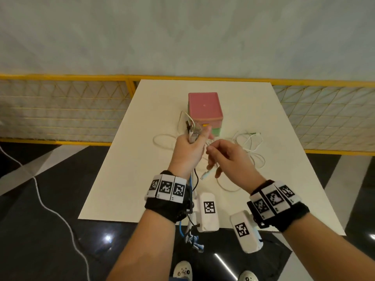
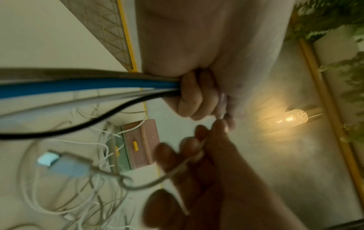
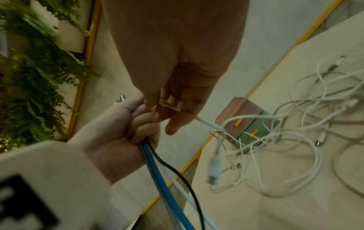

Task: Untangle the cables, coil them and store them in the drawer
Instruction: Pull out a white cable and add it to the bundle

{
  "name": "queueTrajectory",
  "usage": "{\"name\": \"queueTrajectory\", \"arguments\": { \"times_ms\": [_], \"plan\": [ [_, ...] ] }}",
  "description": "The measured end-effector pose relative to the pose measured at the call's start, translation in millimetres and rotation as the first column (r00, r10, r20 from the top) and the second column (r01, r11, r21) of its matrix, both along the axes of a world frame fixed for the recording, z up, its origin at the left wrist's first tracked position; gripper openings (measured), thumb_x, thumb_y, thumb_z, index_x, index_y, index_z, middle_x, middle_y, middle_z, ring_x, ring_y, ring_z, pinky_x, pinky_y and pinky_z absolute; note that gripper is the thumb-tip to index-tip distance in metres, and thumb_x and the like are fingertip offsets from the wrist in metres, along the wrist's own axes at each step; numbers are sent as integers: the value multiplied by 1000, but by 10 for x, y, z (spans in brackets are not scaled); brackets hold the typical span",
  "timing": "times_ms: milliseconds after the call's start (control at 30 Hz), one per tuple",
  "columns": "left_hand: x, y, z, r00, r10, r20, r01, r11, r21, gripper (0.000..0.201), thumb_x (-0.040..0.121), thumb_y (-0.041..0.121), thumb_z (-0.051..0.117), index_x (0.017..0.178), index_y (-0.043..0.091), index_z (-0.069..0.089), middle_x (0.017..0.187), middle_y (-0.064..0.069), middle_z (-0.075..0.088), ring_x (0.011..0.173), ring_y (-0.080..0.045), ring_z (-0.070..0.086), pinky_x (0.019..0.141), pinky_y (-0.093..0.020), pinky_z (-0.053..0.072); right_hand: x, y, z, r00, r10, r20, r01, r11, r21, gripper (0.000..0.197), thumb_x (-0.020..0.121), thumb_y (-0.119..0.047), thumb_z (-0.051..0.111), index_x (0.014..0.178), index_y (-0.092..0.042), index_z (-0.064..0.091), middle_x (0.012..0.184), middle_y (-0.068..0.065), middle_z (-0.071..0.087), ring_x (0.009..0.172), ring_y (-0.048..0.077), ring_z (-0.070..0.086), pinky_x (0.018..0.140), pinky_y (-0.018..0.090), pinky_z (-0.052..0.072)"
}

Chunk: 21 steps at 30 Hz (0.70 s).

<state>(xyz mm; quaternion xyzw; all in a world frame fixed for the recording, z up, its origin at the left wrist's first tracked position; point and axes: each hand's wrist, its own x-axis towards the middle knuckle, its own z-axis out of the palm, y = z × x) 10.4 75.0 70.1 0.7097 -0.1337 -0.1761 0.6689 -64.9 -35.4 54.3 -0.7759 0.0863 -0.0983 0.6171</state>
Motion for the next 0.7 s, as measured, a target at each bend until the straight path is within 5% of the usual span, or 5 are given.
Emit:
{"name": "queueTrajectory", "arguments": {
  "times_ms": [200,367,533,600,700],
  "plan": [
    [-5,-43,136,999,-38,21,40,995,-91,40,97,41,54,76,9,65,36,9,36,36,-6,37,44,-19,35,4,-1,92,997,46,63,-44,998,-32,21,98,-12,46,81,-7,58,60,0,50,54,14,54,51,28,52],
    [105,-1,281,980,195,-43,-199,950,-240,53,101,44,43,53,21,39,43,11,34,38,-7,31,48,-25,28,38,-106,43,988,154,-3,-151,965,-214,26,100,-21,43,80,-15,58,60,-4,54,59,14,58,65,24,47],
    [204,87,468,976,198,-91,-218,866,-449,61,104,40,36,45,25,41,48,7,43,52,-9,52,71,-35,46,214,-380,-148,975,219,-29,-213,902,-375,28,101,-26,38,79,-20,55,72,-8,56,68,7,56,73,28,46],
    [206,139,566,980,163,-113,-198,830,-521,54,104,41,35,54,18,37,51,4,32,45,-11,41,57,-28,44,288,-497,-220,970,230,-74,-238,858,-456,30,101,-28,35,78,-18,52,72,-8,54,66,4,52,71,26,44],
    [236,256,666,983,178,-53,-181,851,-493,49,103,42,37,61,17,42,50,6,25,41,-9,20,41,-24,18,359,-655,-278,968,203,-146,-250,820,-515,31,101,-29,36,78,-16,52,72,-6,56,66,3,52,72,25,42]
  ]
}}
